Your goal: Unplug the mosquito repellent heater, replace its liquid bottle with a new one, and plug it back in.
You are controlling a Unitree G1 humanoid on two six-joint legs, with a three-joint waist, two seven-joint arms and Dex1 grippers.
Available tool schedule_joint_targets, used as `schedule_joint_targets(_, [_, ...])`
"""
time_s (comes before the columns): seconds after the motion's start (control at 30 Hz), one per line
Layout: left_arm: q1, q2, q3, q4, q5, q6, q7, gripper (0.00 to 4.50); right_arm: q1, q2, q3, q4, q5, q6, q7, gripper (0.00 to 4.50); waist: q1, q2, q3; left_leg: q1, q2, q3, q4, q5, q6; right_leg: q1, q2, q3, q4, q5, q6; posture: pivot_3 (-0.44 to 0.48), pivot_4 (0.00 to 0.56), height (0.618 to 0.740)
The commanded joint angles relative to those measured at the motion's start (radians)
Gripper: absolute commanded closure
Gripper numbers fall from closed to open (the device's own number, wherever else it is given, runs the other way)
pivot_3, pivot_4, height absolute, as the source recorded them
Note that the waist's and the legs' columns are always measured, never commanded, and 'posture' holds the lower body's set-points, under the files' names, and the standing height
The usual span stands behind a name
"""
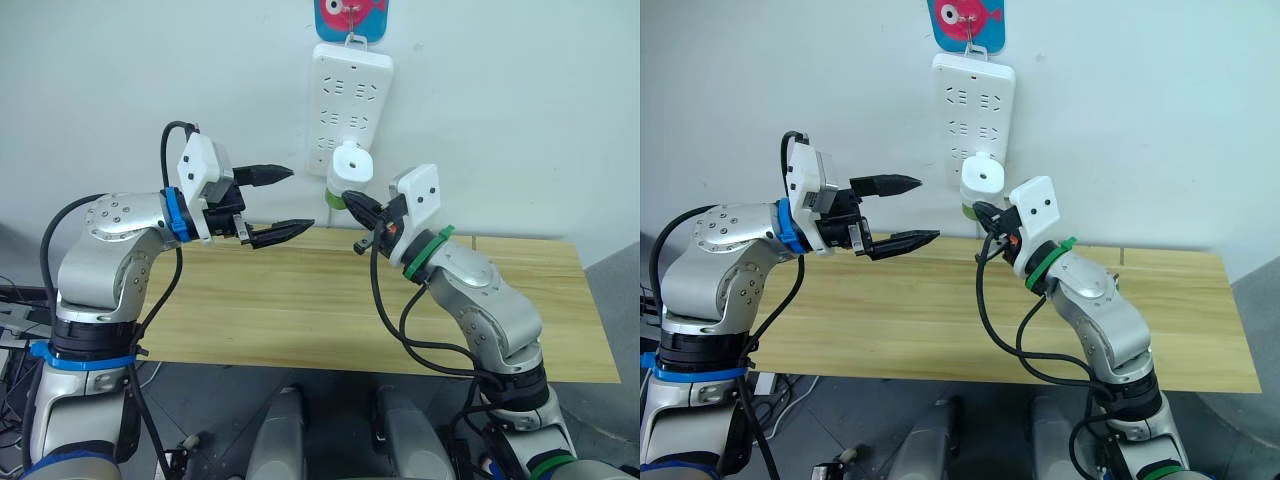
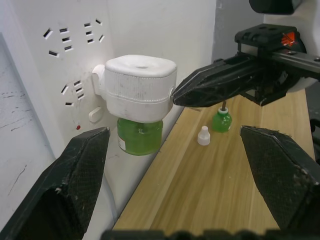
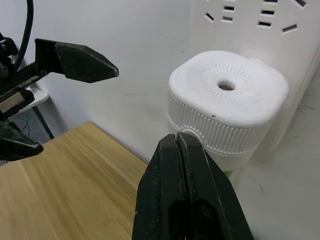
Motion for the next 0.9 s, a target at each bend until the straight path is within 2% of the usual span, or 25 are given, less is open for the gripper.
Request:
schedule_joint_targets(0.03, [-0.016,0.000,0.006,-0.017,-0.011,-0.009,0.008,0.00,-0.018,0.008,-0.019,-0.014,-0.022,-0.035,-0.025,4.49,0.000,0.000,0.000,0.000,0.000,0.000,0.000,0.000,0.000,0.000,0.000,0.000,0.000,0.000,0.000,0.066,0.267,0.740])
schedule_joint_targets(0.37, [-0.027,-0.008,-0.004,0.007,-0.006,-0.020,0.007,0.00,-0.018,0.021,-0.055,-0.012,-0.059,-0.032,-0.081,4.49,0.001,0.000,0.000,0.000,0.000,0.000,0.001,0.000,0.000,0.000,0.000,0.000,0.001,0.000,0.000,0.050,0.269,0.740])
schedule_joint_targets(0.9, [-0.037,-0.010,-0.012,0.029,-0.003,-0.032,-0.003,0.00,-0.031,0.065,-0.137,-0.015,0.006,0.020,-0.121,4.49,0.001,0.000,0.000,0.000,0.000,-0.001,0.002,0.000,0.000,0.001,0.000,0.000,0.002,0.000,0.000,0.043,0.274,0.740])
